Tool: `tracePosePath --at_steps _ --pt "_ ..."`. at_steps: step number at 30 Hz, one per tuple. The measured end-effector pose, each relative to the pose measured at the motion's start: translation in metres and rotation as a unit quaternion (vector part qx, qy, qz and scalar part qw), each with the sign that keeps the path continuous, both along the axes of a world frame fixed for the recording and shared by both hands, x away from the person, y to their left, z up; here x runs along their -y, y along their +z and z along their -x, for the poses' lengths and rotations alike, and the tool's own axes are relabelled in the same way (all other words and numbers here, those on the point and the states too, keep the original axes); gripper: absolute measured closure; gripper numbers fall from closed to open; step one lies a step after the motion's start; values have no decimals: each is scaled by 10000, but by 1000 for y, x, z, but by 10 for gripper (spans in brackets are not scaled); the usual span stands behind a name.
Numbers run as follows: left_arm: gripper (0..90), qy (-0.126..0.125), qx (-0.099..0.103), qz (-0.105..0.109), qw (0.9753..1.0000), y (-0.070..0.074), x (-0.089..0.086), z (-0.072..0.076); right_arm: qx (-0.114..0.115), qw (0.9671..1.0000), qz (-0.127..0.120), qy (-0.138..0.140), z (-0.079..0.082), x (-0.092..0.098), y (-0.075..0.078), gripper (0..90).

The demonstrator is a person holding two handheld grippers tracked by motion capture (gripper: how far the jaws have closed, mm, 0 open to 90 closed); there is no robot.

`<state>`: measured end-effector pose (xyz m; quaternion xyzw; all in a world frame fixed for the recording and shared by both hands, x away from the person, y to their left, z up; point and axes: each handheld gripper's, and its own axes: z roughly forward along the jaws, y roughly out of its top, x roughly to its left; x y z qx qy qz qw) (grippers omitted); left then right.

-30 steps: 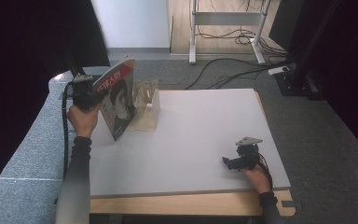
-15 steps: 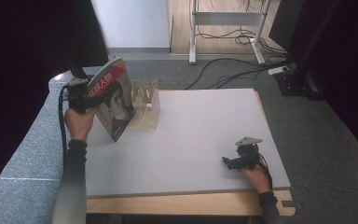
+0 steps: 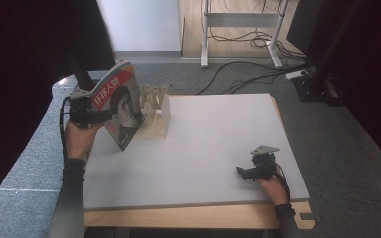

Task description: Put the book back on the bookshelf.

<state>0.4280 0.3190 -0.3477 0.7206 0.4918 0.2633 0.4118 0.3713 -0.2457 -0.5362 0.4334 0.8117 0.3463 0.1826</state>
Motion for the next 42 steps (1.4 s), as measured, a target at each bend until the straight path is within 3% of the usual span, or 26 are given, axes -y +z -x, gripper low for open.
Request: tracePosePath --at_steps 2,8,15,28,34,42 --pt "147 10 13 -16 10000 0 -2 4 0 10000 -1 -1 0 0 0 0" --pt "144 -89 77 232 9997 3 -10 17 -4 10000 4 4 0 0 0 0" --pt "134 -203 146 291 9993 6 -12 33 -3 10000 8 9 0 0 0 0" --pt "33 -361 86 182 9991 -4 -9 66 -3 10000 6 5 0 0 0 0" --pt "13 -517 137 210 9983 -10 -1 81 -2 10000 7 5 0 0 0 0" --pt "0 -916 151 249 9954 -25 24 92 -3 10000 10 -1 0 0 0 0"
